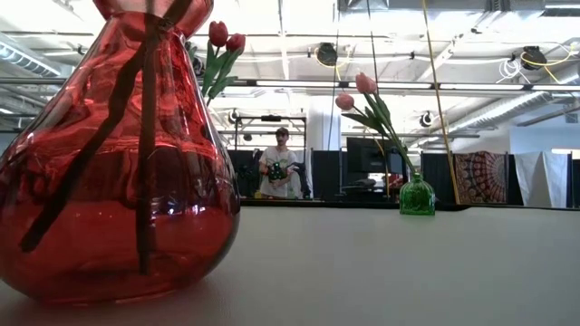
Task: Sort flowers into vase by color
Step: Put the black flower into the red vase
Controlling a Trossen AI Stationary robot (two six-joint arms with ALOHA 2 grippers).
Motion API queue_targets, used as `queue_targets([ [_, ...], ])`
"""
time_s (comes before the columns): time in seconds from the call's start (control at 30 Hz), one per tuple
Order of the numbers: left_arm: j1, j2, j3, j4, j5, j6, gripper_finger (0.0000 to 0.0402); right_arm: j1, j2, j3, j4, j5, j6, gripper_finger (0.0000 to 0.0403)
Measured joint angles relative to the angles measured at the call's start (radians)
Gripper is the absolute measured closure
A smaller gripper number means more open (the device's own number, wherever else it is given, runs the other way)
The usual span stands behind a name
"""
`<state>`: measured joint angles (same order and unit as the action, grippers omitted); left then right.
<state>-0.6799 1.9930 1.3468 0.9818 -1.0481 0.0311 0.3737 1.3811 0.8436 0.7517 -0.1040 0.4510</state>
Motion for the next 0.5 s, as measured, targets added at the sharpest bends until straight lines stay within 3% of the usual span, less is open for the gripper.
queue_targets([
  [0.23, -0.011, 0.0, 0.0, 0.005, -0.003, -0.01, 0.0381, 0.0, 0.0, 0.0, 0.0, -0.002, 0.0, 0.0403],
  [0.5, -0.016, 0.0, 0.0, 0.006, -0.023, -0.052, 0.0306, 0.001, 0.0, -0.001, 0.008, -0.007, 0.001, 0.0403],
])
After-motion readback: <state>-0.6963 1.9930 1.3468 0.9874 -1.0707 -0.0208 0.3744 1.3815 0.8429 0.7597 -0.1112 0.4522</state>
